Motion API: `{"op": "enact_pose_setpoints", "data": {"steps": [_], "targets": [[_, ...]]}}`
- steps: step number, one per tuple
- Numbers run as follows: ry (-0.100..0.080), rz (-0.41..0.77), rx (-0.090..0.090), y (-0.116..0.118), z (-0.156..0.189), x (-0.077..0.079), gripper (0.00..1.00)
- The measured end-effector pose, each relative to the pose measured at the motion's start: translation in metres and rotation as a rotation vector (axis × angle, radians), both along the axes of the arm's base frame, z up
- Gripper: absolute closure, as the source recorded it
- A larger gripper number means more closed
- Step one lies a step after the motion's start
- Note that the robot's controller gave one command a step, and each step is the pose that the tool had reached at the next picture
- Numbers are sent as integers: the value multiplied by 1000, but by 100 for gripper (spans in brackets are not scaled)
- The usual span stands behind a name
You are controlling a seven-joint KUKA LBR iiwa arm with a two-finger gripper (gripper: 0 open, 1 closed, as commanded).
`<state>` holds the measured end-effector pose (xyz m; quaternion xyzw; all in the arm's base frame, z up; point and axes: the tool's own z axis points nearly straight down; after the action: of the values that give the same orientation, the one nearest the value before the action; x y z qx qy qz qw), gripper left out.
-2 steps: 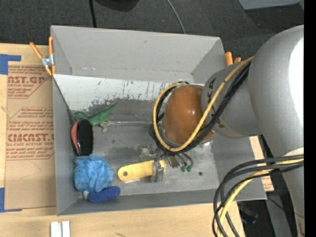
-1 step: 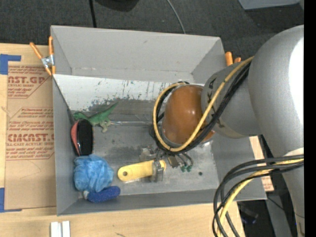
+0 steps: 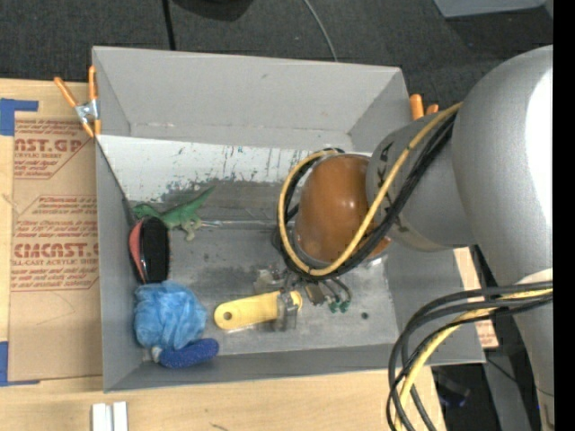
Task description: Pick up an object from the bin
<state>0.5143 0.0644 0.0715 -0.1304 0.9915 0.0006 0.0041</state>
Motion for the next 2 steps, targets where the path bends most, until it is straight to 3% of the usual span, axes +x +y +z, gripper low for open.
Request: {"op": "enact_pose_setpoints", "data": {"steps": [2], "targets": [[12,0,-1,0,20,-4,100]]}}
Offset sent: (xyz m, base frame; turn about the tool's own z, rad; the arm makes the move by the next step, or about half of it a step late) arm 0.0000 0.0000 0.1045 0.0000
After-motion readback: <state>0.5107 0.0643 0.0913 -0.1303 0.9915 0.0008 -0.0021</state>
